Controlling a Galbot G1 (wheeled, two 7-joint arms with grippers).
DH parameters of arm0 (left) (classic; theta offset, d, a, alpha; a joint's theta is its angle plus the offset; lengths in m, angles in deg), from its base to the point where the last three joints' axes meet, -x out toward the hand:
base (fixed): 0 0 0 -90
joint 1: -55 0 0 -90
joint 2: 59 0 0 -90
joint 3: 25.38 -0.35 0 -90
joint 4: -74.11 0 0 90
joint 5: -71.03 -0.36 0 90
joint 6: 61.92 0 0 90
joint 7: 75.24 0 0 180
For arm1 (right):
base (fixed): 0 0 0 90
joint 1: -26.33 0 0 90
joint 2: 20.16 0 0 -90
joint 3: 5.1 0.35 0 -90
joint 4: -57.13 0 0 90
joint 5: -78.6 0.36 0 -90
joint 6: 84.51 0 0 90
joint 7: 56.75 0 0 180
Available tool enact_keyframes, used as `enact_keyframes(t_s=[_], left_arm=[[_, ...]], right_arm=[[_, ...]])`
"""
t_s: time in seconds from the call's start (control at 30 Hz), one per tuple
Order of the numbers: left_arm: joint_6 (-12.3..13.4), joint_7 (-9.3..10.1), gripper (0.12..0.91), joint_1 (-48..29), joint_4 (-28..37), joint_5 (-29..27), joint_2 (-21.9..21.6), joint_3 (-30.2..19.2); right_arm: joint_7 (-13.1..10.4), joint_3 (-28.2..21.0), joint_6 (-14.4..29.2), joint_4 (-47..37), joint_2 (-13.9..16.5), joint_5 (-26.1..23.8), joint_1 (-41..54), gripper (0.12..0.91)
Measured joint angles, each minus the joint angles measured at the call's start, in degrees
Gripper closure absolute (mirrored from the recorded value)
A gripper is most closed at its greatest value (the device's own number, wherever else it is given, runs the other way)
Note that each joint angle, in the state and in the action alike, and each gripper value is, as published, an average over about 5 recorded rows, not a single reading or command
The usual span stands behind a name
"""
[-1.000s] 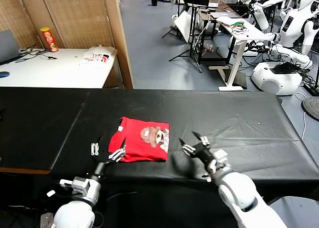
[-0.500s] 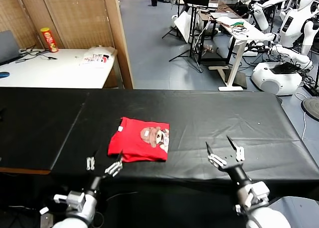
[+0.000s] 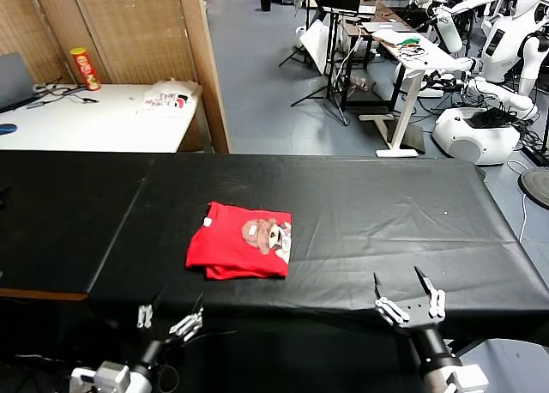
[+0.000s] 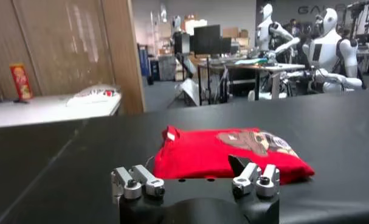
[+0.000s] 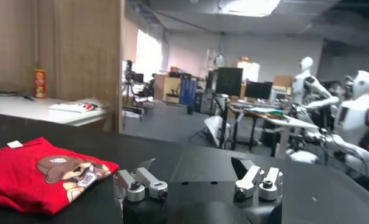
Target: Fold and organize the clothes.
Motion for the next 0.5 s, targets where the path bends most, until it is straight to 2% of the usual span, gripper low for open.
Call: enact_keyframes(t_s=[0.17, 0.5], left_arm=[[-2.64, 0.48, 0.232, 2.91, -3.37, 1.93, -0.32, 2.01], [-3.27, 0.06, 0.232, 5.37, -6.29, 1.97, -0.34, 3.46]], right_arm=[[-1.39, 0.50, -1.73, 1.67, -0.86, 1.08, -2.46, 0.227], [-1.39, 0.59, -1.73, 2.34, -1.05, 1.09, -3.45, 0.227]])
